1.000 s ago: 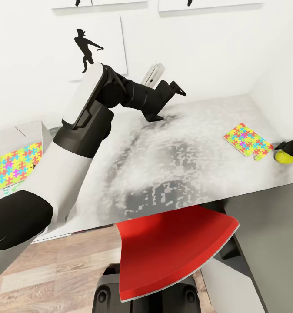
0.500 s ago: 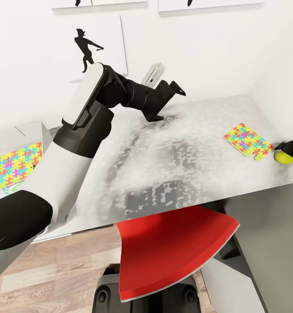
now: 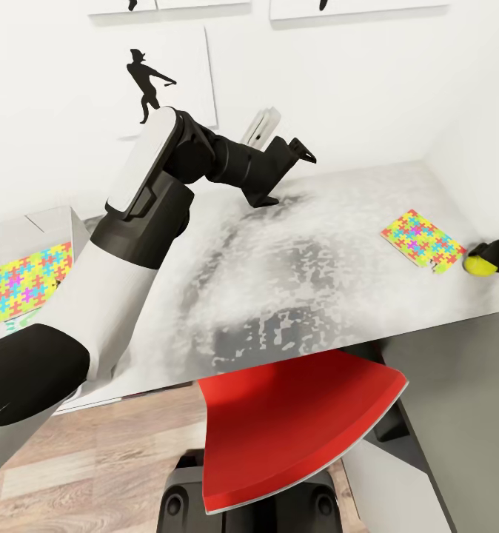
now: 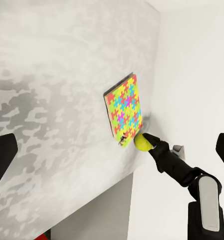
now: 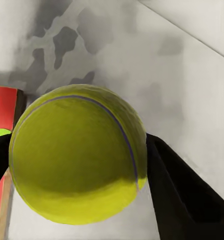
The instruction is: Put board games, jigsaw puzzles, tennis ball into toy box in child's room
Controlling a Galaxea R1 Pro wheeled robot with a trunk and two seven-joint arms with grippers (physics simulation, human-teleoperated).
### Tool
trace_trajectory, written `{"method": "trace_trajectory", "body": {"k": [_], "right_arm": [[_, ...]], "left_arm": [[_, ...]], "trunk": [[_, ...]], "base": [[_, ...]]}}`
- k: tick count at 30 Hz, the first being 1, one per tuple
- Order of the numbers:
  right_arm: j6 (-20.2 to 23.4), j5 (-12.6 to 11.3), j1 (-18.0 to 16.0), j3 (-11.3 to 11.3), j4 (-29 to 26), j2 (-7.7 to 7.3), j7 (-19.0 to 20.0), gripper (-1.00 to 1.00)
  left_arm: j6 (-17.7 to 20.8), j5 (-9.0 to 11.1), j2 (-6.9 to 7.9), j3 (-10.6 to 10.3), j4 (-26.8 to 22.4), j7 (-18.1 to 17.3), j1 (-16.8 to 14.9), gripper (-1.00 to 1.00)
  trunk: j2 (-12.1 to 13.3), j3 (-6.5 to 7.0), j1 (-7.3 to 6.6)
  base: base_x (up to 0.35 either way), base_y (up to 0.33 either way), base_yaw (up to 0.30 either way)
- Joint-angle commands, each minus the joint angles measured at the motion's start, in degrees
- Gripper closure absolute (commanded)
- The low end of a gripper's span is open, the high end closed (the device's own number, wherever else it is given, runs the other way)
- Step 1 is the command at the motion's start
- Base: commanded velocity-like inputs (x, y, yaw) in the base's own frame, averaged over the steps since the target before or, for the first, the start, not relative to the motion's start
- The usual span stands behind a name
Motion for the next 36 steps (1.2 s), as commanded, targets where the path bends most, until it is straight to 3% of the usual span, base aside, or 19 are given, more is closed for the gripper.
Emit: {"method": "trace_trajectory", "body": {"k": [1, 36], "right_arm": [[0.04, -1.18, -0.02, -0.17, -0.05, 0.02, -0.58, 1.0], [0.45, -1.18, -0.37, -0.2, -0.28, -0.36, -0.85, 1.0]], "left_arm": [[0.17, 0.27, -0.02, 0.04, 0.0, 0.37, -0.05, -1.0], [0.17, 0.22, 0.0, 0.09, 0.0, 0.41, -0.02, -1.0]], "trunk": [[-0.09, -0.07, 0.04], [-0.09, -0.07, 0.04]], "base": [[0.0, 0.0, 0.0], [0.0, 0.0, 0.0]]}}
